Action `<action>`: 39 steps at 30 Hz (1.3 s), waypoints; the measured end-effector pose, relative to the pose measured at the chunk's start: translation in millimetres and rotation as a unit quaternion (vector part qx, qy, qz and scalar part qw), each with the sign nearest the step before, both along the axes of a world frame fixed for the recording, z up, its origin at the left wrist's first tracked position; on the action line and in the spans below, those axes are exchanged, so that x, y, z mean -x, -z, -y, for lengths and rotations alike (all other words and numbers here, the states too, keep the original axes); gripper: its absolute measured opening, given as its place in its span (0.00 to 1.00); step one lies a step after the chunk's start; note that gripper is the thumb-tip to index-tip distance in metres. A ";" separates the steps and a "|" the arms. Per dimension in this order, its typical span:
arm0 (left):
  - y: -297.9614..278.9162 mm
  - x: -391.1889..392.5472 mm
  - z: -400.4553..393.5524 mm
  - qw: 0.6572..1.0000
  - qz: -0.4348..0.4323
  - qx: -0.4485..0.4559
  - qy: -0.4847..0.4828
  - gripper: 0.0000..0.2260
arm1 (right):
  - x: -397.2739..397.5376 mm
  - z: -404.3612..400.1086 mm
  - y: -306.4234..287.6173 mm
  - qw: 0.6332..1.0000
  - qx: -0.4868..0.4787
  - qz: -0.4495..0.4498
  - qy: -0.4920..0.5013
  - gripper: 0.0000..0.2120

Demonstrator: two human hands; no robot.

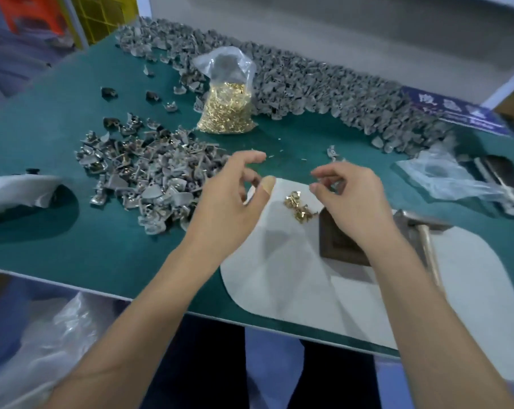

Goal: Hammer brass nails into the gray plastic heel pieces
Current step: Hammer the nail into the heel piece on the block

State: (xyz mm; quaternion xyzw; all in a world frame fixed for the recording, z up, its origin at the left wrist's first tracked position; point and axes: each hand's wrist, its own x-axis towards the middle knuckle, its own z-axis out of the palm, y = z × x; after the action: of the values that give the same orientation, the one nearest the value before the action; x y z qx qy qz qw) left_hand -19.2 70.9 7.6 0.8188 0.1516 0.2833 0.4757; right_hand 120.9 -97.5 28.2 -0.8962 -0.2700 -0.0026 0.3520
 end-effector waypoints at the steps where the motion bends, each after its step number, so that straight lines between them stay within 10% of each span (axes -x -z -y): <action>1: 5.5 -6.1 14.2 0.999 -0.038 -0.014 0.035 0.14 | -0.8 12.2 1.5 1.000 0.003 -0.001 0.010 0.07; 8: 12.6 -20.2 47.7 0.961 -0.146 -0.229 0.058 0.09 | 0.7 50.7 15.0 0.998 -0.053 0.005 0.028 0.05; 20: 9.9 -40.6 48.8 0.935 -0.156 -0.314 0.048 0.07 | -6.7 63.5 1.7 0.987 -0.127 -0.098 -0.013 0.05; 26: -7.2 -60.8 61.9 0.997 -0.038 -0.006 0.067 0.07 | -21.1 76.1 -9.8 0.976 -0.110 -0.179 -0.057 0.08; 39: -12.0 -140.9 69.8 0.942 -0.046 0.307 0.130 0.10 | -67.0 67.6 -9.3 0.968 -0.220 -0.103 -0.057 0.06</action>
State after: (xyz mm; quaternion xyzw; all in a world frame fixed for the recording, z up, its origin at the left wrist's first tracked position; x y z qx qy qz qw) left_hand 121.7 1.1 19.7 0.6580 0.1448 0.1204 0.7290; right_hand 187.9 -165.2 37.5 -0.7754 -0.2752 0.0507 0.5661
